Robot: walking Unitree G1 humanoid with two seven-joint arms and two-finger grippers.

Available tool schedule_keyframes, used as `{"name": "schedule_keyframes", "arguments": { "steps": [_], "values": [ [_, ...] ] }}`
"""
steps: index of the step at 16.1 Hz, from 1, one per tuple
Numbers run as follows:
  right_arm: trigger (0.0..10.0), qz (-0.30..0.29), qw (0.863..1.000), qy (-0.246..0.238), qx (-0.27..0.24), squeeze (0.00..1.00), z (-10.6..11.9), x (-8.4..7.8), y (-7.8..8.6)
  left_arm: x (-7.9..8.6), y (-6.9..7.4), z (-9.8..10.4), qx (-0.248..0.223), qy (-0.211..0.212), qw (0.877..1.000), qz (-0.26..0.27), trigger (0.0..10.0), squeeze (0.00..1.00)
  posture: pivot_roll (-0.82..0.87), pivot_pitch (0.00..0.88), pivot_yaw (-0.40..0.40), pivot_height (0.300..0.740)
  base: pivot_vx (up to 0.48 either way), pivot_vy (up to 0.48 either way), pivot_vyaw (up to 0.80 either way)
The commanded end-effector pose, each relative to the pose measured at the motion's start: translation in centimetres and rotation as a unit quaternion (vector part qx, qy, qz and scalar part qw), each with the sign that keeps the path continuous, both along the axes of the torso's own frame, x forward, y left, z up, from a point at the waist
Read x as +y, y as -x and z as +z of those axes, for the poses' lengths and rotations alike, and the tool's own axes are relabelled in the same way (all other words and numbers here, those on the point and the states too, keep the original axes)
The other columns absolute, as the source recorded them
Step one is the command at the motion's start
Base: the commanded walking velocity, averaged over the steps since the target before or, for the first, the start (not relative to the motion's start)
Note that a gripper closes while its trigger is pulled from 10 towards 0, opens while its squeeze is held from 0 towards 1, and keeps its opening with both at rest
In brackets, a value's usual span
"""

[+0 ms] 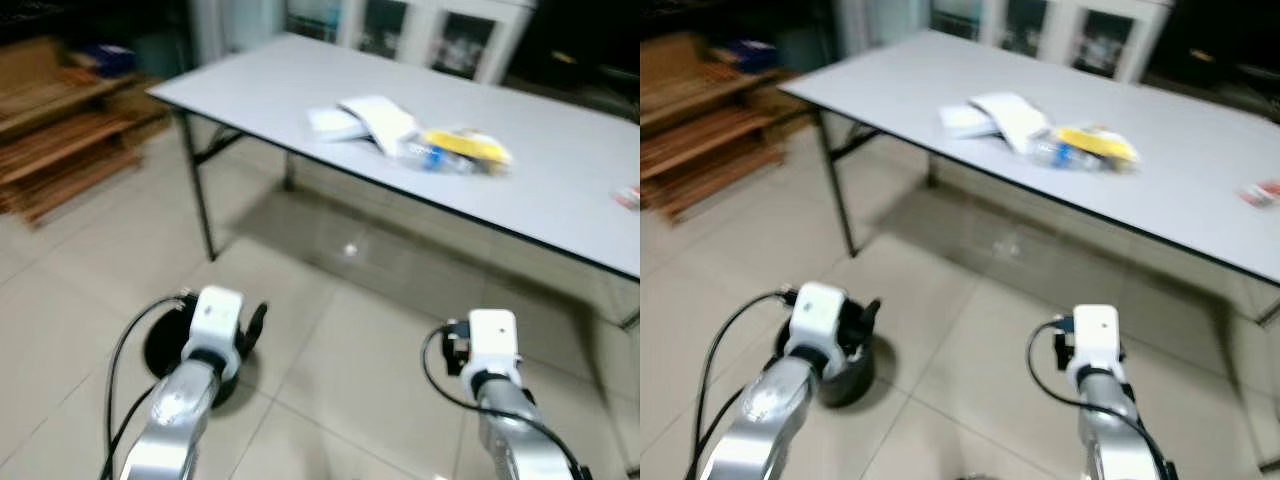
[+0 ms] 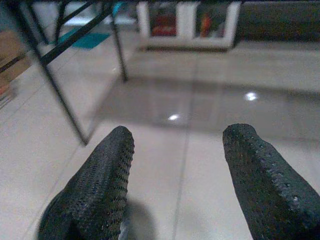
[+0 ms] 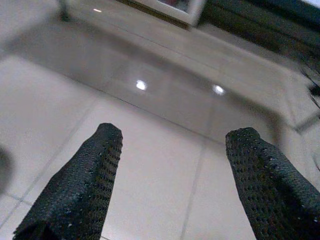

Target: Picking trash to rubbish bin

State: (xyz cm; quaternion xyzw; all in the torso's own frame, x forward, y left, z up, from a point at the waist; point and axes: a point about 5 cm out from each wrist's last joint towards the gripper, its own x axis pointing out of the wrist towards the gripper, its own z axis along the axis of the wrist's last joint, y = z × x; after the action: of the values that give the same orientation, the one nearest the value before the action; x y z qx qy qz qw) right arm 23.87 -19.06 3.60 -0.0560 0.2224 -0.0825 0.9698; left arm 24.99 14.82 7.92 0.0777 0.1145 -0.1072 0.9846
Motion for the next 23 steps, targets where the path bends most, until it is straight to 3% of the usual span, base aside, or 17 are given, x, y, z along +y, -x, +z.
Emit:
{"name": "schedule_keyframes", "arguments": {
  "steps": [1,3,5,7,10,11,14,16,18,20,23],
  "values": [
    [10.0,-0.006,1.0,-0.013,-0.003,0.0,0.2,0.2,-0.4,0.3,-0.1,-0.1,0.001,-0.001,1.0,0.01,10.0,0.0,0.01,0.0,-0.064,0.74,0.0,0.0,-0.8],
    [10.0,0.02,1.0,-0.019,-0.012,0.0,0.3,1.2,-1.3,0.6,-0.9,0.1,-0.002,-0.009,1.0,0.017,10.0,0.0,0.04,0.0,-0.071,0.74,0.0,0.0,-0.8],
    [10.0,0.02,1.0,-0.022,-0.011,0.0,0.2,1.6,-1.5,0.9,-1.0,-0.2,0.03,0.034,0.999,0.018,10.0,0.0,0.05,0.0,-0.07,0.74,0.0,0.0,-0.8],
    [10.0,0.019,0.999,-0.025,-0.015,0.0,0.3,1.8,-2.2,1.3,-1.1,-0.3,0.032,0.008,0.999,0.013,10.0,0.0,0.05,0.0,-0.077,0.74,0.0,0.0,-0.8],
    [10.0,0.016,0.999,-0.03,-0.026,0.0,0.9,1.6,-2.9,0.4,-2.0,1.3,-0.023,-0.004,1.0,-0.002,10.0,0.0,0.05,0.0,-0.099,0.74,0.0,0.0,-0.79],
    [10.0,0.018,0.999,-0.028,-0.027,0.0,0.9,1.6,-2.8,0.1,-2.2,1.6,-0.022,-0.007,1.0,-0.012,10.0,0.0,0.05,0.0,-0.101,0.74,0.0,0.0,-0.79],
    [10.0,0.011,0.998,-0.037,-0.051,0.0,1.3,1.8,-2.3,0.5,-1.3,1.9,-0.015,0.021,1.0,0.007,10.0,0.0,0.04,0.0,-0.072,0.74,0.0,0.0,-0.78],
    [10.0,0.022,0.995,-0.048,-0.09,0.0,2.8,2.2,-3.1,0.0,-0.9,2.0,-0.055,0.015,0.998,-0.013,10.0,0.0,0.03,0.0,-0.058,0.74,0.0,0.0,-0.78],
    [10.0,0.024,0.996,-0.045,-0.075,0.0,2.1,2.1,-2.7,-0.3,-0.5,1.6,-0.048,0.01,0.998,-0.039,10.0,0.0,0.02,0.0,-0.054,0.74,0.0,0.0,-0.78],
    [10.0,0.025,0.997,-0.048,-0.062,0.0,1.4,2.1,-1.9,-0.2,-0.5,1.9,-0.049,0.019,0.998,-0.034,10.0,0.0,0.02,0.0,-0.036,0.74,0.0,0.0,-0.78],
    [10.0,0.017,0.995,-0.066,-0.066,0.0,1.4,2.3,-1.8,0.2,-0.6,2.4,-0.058,-0.003,0.998,-0.017,10.0,0.0,0.03,0.0,-0.02,0.74,0.0,0.0,-0.78]
  ]
}}
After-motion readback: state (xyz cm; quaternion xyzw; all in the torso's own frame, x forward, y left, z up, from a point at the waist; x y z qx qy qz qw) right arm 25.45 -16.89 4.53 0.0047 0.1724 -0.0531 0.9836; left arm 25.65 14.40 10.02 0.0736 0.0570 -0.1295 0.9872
